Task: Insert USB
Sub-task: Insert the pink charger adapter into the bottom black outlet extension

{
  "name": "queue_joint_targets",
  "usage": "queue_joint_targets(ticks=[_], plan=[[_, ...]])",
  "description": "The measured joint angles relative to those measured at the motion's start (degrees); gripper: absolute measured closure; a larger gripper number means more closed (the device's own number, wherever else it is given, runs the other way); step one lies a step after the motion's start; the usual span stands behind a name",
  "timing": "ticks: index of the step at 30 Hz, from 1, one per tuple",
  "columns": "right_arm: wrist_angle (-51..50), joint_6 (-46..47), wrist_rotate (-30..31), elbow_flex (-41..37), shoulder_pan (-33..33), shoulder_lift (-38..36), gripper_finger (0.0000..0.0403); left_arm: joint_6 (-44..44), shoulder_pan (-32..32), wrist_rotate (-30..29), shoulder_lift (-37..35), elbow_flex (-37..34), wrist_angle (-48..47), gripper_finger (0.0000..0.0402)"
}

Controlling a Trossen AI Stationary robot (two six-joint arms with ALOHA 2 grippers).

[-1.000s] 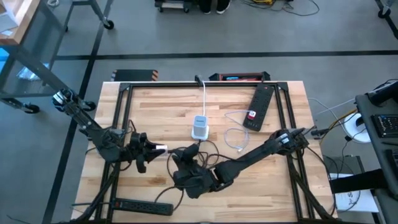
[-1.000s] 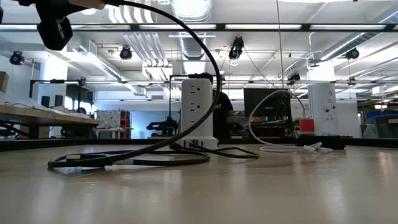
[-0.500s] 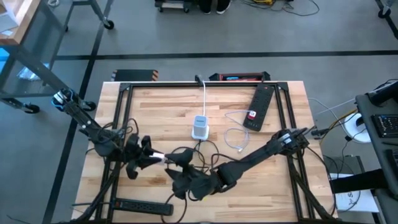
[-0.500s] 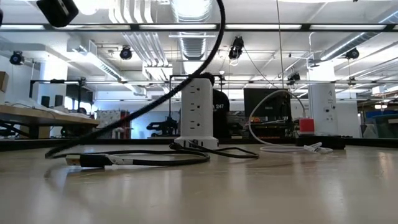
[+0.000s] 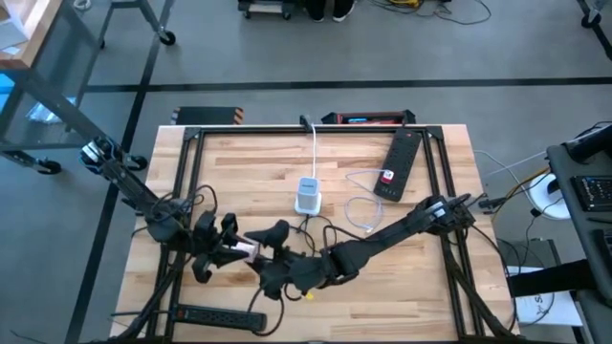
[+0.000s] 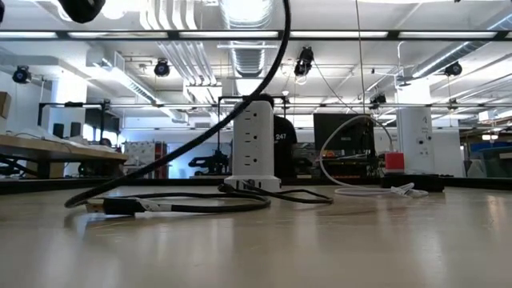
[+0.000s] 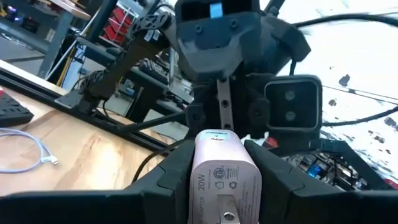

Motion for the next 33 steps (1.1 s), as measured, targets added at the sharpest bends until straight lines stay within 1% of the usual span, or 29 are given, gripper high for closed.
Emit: queue_joint_targets(ticks=[3,8,13,17,23,26,30,33], plan=[[0.1,0.4,-2.3,0.0,-0.3,0.0,0.0045,-0.3,0.0,0.1,0.6,0.0,0.4,0.0293],[-0.3,2.6,-2.5,-0.1,-0.7,0.0,0.0065,-0.3,0.0,1.0,1.3,0.0,2.2,0.0299],[-0.4,3.2,-2.9,-0.1,-0.6,0.0,0.0104,-0.3,0.0,1.2,1.8,0.0,3.3,0.0291],[-1.4,5.2,-5.2,-0.4,-0.8,0.0,0.0141,-0.3,0.0,1.4,2.0,0.0,3.3,0.0299],[-1.5,5.2,-5.3,-0.5,-0.8,0.0,0.0189,-0.9,0.0,1.3,2.0,0.0,4.1,0.0291],[-1.7,4.9,-5.9,-0.5,-0.8,0.0,0.0200,-1.0,0.0,0.9,2.2,0.0,4.5,0.0293],[-1.8,5.8,-6.2,-0.5,-0.8,0.0,0.0203,-1.0,0.0,0.9,2.2,0.0,4.6,0.0300],[-1.8,7.9,-6.3,-0.5,-0.8,0.0,0.0209,0.7,0.0,1.0,2.2,0.0,4.8,0.0286]])
